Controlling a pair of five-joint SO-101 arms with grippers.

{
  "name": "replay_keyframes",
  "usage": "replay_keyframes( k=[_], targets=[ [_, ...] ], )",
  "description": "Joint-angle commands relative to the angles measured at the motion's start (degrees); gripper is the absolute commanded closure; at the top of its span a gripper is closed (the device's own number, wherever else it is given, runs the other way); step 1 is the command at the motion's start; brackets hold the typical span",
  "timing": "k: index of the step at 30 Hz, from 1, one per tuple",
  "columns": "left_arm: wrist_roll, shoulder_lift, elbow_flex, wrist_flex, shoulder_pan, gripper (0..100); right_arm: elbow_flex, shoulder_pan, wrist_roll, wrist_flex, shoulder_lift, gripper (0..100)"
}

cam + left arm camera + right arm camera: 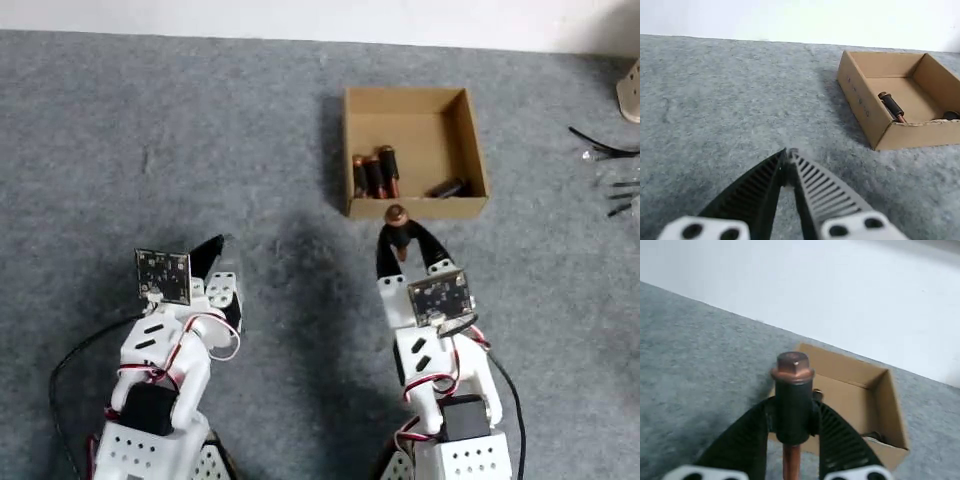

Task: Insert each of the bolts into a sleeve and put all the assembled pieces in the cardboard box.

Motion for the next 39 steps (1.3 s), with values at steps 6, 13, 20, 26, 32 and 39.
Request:
replay_keyframes(
  k=[6,13,20,26,32,39],
  targets=[
    [-0.5,0.0,1.1,-1.6,-0.7,99,5.7,3.6,-0.2,-1.3,-0.9,99.4],
    [-0.4,0.0,1.1,-1.8,-0.7,99,4.7,3.2,3.7,-11.6,6.0,99.4],
    [-0.4,0.0,1.1,-1.8,-0.7,99,-19.9,3.1,2.5,-13.8,39.8,99.4],
    [-0.5,0.0,1.1,-1.8,-0.7,99,-47.0,4.6,-13.2,-13.5,74.8,99.4],
    [-0.5,0.0,1.1,-1.8,-0.7,99,-64.1,6.5,-18.3,-13.6,100.8,99.4],
    [-0.5,0.0,1.1,-1.9,-0.7,99,-78.3,7.3,-18.3,-13.5,119.1,99.4]
  ],
)
